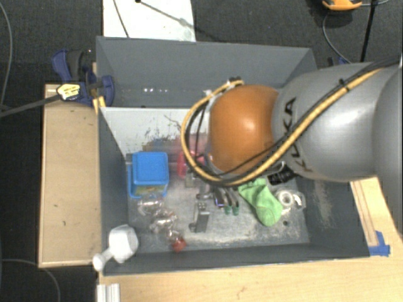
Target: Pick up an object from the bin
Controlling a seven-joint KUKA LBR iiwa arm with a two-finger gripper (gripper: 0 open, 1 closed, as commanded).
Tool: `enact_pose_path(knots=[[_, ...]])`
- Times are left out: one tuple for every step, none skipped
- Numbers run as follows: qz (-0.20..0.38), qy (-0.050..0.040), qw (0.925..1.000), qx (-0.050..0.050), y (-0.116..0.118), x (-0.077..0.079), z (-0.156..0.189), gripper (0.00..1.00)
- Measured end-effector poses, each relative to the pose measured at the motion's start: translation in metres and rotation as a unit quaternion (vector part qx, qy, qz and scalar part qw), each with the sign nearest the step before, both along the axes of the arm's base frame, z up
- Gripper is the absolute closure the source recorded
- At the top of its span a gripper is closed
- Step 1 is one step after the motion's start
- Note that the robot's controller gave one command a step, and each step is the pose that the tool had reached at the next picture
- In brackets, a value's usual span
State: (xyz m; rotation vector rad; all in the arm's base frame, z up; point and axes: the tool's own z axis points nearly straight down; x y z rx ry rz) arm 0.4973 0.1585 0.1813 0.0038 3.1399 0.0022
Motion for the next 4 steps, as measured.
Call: enact_pose_path(knots=[[0.0,0.0,1.0,0.0,0.0,0.0,0.0,0.0],[-0.084,-0.0039,0.9965,0.001,0.015,0.005,-0.038,0.0],[-0.092,0.0003,0.9958,0.0,0.033,0.007,-0.071,0.0],[-0.06,0.001,0.9982,-0.001,0.042,0.003,-0.071,0.0]])
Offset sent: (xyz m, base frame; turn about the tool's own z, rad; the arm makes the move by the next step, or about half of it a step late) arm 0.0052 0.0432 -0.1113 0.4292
